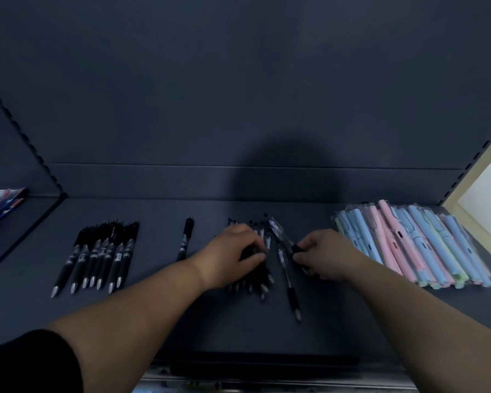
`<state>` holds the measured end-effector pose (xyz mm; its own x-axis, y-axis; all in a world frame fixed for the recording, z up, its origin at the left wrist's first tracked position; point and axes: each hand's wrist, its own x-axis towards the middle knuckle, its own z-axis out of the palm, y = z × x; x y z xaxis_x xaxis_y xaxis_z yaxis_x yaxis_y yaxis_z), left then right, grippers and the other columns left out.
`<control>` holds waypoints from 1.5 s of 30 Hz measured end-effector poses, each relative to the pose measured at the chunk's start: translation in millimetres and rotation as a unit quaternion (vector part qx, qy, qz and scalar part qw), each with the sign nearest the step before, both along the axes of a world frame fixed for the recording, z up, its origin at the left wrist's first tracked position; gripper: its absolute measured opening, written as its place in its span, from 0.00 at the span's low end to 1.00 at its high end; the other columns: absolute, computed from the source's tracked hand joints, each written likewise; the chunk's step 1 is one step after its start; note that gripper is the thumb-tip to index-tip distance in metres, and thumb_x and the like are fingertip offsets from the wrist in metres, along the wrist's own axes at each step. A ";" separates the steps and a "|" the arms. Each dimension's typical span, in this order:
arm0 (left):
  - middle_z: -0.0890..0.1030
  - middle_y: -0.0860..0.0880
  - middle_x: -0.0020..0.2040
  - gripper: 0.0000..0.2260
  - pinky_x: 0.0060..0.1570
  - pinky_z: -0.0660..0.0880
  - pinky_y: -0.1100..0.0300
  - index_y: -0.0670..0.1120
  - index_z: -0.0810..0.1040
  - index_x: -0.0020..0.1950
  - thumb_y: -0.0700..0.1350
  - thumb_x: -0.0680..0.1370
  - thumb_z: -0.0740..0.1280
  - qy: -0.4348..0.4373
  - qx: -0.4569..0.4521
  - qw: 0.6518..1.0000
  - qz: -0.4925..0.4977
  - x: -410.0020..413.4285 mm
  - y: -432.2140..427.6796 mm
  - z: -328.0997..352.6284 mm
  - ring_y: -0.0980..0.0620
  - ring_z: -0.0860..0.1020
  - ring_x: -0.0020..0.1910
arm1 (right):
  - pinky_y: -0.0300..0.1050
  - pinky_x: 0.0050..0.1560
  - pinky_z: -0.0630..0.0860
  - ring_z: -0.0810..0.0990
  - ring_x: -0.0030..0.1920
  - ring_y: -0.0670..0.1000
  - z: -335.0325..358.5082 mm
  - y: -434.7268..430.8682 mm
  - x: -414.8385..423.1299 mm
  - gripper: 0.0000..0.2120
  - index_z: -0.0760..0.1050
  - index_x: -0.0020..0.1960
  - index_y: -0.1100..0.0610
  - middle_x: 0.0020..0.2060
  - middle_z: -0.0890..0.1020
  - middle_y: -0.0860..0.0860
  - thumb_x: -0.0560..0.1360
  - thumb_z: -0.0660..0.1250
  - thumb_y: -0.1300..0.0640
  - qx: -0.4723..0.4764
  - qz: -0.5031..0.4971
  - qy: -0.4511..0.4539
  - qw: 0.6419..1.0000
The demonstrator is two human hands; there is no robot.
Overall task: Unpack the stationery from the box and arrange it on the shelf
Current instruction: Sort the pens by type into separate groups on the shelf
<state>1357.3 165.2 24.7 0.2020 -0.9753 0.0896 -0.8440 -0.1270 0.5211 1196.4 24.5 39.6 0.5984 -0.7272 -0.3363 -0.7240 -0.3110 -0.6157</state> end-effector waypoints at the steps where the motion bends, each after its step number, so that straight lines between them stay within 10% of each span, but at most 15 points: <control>1: 0.72 0.57 0.51 0.06 0.57 0.67 0.71 0.52 0.77 0.54 0.49 0.77 0.66 0.010 -0.004 1.000 0.013 -0.4 -1.3 0.2 0.59 0.71 0.54 | 0.42 0.33 0.76 0.81 0.34 0.50 0.6 -2.5 -1.1 0.07 0.75 0.43 0.51 0.33 0.82 0.50 0.71 0.73 0.54 0.011 -0.003 -0.001 1.000; 9: 0.75 0.57 0.53 0.14 0.48 0.63 0.81 0.52 0.77 0.60 0.39 0.76 0.65 0.055 0.014 0.998 0.018 -9.5 -14.4 9.1 0.63 0.73 0.50 | 0.41 0.31 0.79 0.83 0.33 0.49 8.0 -2.9 -4.9 0.07 0.76 0.47 0.57 0.36 0.83 0.54 0.74 0.71 0.55 0.097 0.007 0.005 0.995; 15: 0.66 0.59 0.71 0.26 0.63 0.52 0.79 0.56 0.72 0.68 0.35 0.73 0.62 0.025 0.048 0.998 -0.028 -13.6 -25.9 12.9 0.62 0.63 0.70 | 0.43 0.49 0.77 0.82 0.49 0.54 10.0 -1.0 -6.5 0.14 0.80 0.49 0.59 0.44 0.84 0.54 0.75 0.67 0.48 -0.121 0.052 0.088 0.987; 22: 0.55 0.61 0.75 0.27 0.65 0.54 0.75 0.58 0.66 0.72 0.37 0.76 0.62 0.051 0.065 0.997 -0.011 -9.2 -14.2 7.9 0.63 0.58 0.72 | 0.37 0.50 0.69 0.77 0.53 0.50 -2.4 1.6 3.4 0.16 0.75 0.59 0.50 0.53 0.76 0.51 0.72 0.71 0.48 -0.202 0.101 -0.025 0.974; 33: 0.50 0.60 0.77 0.27 0.73 0.35 0.57 0.62 0.63 0.72 0.62 0.74 0.58 0.008 0.043 0.996 0.079 1.3 28.9 -17.0 0.61 0.41 0.74 | 0.41 0.65 0.65 0.67 0.69 0.54 -4.8 -13.6 49.0 0.27 0.53 0.78 0.48 0.69 0.69 0.57 0.81 0.56 0.47 -0.191 0.245 0.094 0.946; 45: 0.52 0.58 0.77 0.30 0.73 0.40 0.61 0.57 0.59 0.75 0.52 0.73 0.60 0.065 0.045 0.996 0.039 9.8 20.2 -18.9 0.60 0.42 0.76 | 0.45 0.54 0.72 0.75 0.57 0.55 -16.2 -16.7 52.2 0.25 0.60 0.74 0.48 0.58 0.76 0.56 0.78 0.61 0.49 -0.227 0.221 0.071 0.946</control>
<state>1367.1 185.4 5.8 0.2826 -0.9588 -0.0288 -0.7560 -0.2411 0.6086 1248.6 7.8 23.4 0.8497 -0.5056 -0.1500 -0.5273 -0.8114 -0.2521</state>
